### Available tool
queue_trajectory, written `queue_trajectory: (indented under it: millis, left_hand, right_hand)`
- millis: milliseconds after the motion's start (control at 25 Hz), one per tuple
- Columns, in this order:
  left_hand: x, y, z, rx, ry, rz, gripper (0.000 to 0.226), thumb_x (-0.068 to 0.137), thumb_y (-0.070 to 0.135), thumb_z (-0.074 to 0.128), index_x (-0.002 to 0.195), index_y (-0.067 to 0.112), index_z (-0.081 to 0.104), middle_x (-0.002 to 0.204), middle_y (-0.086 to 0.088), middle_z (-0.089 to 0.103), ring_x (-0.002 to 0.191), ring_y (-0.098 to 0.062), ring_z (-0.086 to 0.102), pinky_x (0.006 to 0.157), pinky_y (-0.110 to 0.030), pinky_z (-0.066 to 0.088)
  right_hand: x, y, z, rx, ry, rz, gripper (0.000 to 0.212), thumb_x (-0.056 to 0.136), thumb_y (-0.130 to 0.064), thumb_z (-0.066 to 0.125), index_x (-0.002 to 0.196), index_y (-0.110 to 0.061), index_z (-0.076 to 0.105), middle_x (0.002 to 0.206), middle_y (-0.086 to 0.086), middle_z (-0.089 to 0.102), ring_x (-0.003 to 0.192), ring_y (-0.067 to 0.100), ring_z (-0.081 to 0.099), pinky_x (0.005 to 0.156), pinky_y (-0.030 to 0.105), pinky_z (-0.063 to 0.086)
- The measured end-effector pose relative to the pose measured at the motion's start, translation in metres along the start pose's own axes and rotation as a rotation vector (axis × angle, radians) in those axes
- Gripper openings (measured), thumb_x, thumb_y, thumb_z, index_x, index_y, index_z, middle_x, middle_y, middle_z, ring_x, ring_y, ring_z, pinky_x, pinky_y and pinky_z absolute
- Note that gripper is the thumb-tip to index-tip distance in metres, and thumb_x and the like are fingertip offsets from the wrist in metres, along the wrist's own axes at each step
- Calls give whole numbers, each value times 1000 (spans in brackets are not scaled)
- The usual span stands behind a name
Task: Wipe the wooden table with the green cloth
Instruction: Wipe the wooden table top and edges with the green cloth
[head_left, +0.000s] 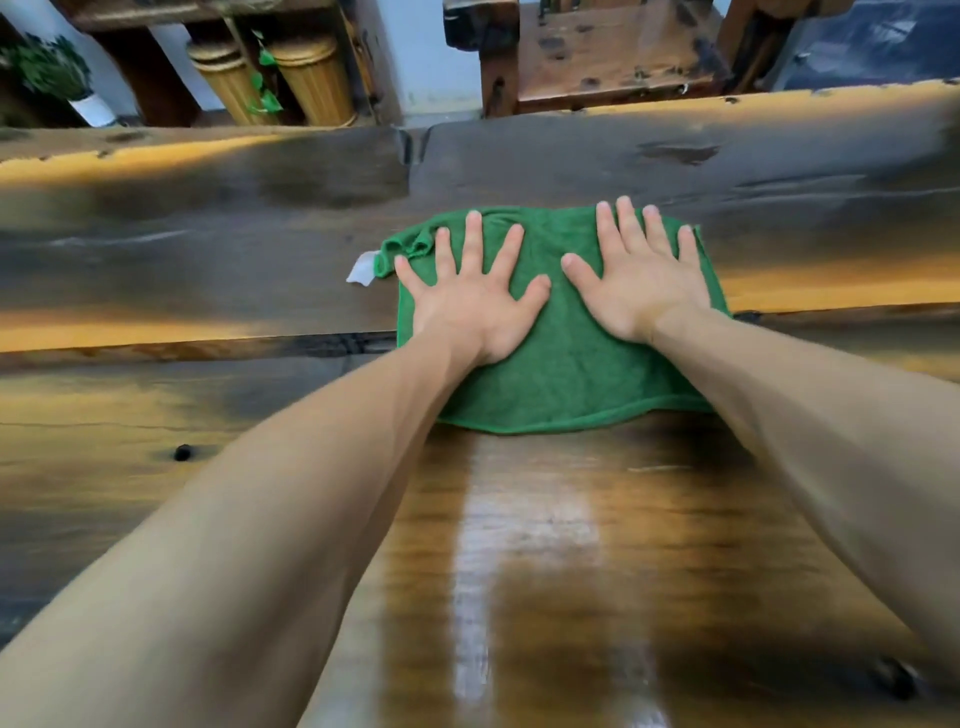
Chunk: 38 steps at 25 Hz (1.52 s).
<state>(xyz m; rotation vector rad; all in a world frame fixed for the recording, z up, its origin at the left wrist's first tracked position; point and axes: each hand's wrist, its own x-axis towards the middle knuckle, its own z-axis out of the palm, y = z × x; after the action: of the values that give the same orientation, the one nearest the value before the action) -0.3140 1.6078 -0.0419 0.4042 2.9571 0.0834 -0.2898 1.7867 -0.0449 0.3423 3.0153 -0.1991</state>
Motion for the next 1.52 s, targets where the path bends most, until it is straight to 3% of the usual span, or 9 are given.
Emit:
queue_trajectory:
  millis: [560, 760, 880, 1120, 1520]
  left_hand:
    - [213, 15, -30, -2, 45, -66, 71, 92, 76, 16, 157, 50, 1, 169, 5, -11, 155, -31, -9, 111, -75, -7]
    - [242, 20, -40, 15, 86, -66, 72, 92, 73, 16, 158, 46, 6, 170, 2, 6, 154, -34, 5, 111, -75, -6]
    - [241, 22, -33, 36, 88, -63, 73, 92, 73, 16, 159, 44, 6, 170, 2, 8, 155, -33, 6, 112, -74, -5]
    - [198, 39, -35, -3, 30, -58, 72, 95, 72, 15, 159, 43, 2, 169, 0, -8, 154, -34, -10, 114, -71, -9]
    - [38, 90, -3, 15, -22, 69, 75, 95, 73, 11, 159, 39, -8, 167, -5, -19, 152, -38, -17, 113, -72, -10]
  right_hand:
    - [222, 19, -26, -19, 29, -31, 82, 93, -74, 14, 159, -28, -4, 167, -3, -7, 153, 22, -6, 121, 53, -2]
    - [248, 20, -33, -33, 73, -39, 84, 92, -74, 13, 160, -28, 0, 168, -2, -3, 153, 22, -3, 121, 52, -2]
    - [244, 23, -26, -46, 65, -38, 82, 93, -73, 14, 160, -28, -1, 167, -1, -5, 153, 22, -5, 121, 52, -2]
    - [200, 32, -32, -28, 24, -51, 78, 95, -70, 12, 159, -27, -2, 167, 0, -8, 153, 23, -7, 121, 54, -1]
    - [28, 79, -22, -19, -21, 17, 78, 92, -75, 11, 158, -35, -1, 166, -6, -12, 152, 19, -13, 118, 60, -6]
